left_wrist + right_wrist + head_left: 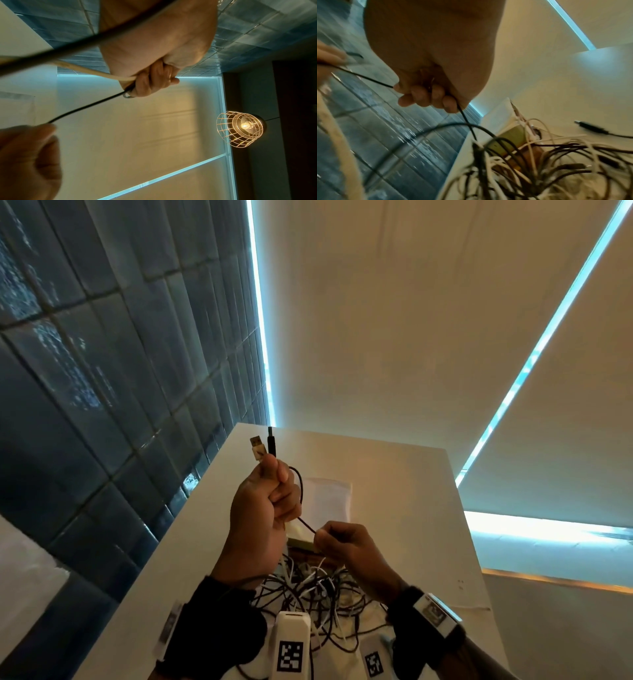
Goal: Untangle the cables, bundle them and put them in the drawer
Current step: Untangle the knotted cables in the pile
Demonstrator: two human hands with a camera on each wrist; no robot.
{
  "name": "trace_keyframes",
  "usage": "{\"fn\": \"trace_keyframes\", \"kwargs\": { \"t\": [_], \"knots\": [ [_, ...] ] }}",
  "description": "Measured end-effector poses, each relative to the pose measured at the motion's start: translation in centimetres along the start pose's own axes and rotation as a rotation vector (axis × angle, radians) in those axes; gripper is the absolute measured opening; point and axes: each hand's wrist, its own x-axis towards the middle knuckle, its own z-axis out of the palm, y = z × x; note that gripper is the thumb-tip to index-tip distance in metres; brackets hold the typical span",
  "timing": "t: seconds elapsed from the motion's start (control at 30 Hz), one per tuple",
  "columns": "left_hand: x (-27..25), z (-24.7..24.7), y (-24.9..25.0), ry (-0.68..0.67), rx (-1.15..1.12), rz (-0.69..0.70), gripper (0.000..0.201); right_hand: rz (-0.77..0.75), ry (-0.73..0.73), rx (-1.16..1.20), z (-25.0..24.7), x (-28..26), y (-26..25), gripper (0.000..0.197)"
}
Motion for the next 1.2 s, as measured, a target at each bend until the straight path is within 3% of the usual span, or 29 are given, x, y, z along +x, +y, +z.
{"fn": "trace_keyframes", "kwargs": {
  "t": [0.13,0.37,0.5,0.6,0.7,0.93,1.07,1.2],
  "knots": [
    [-0.3,-0.3,0.5,0.000,0.028,-0.001,0.029,0.008,0.047,-0.147,-0.2,0.4,3.6,0.026],
    [-0.6,-0.3,1.4,0.040,0.115,0.020,0.042,0.001,0.129,-0.189,0.2,0.7,7.0,0.040],
    [-0.1,-0.5,2.1,0.048,0.125,0.043,0.043,0.070,0.113,-0.196,0.1,1.0,7.8,0.034],
    [-0.3,-1.0,1.7,0.079,0.182,0.024,0.040,0.132,0.244,-0.169,0.4,1.6,7.6,0.034],
    [-0.7,-1.7,0.9,0.126,0.306,-0.014,0.037,0.104,0.362,0.017,1.1,2.0,4.9,0.023],
    [-0.4,-1.9,-0.9,0.221,0.403,-0.138,0.035,-0.230,0.181,0.147,1.8,1.9,-3.1,0.014],
    [-0.1,-1.4,-1.0,0.186,0.291,-0.197,0.037,-0.228,0.017,0.161,1.8,0.9,-4.0,0.012],
    [0.3,-0.6,-0.3,0.132,0.035,-0.173,0.038,-0.162,0.000,0.138,1.5,0.6,-2.0,0.012]
  ]
}}
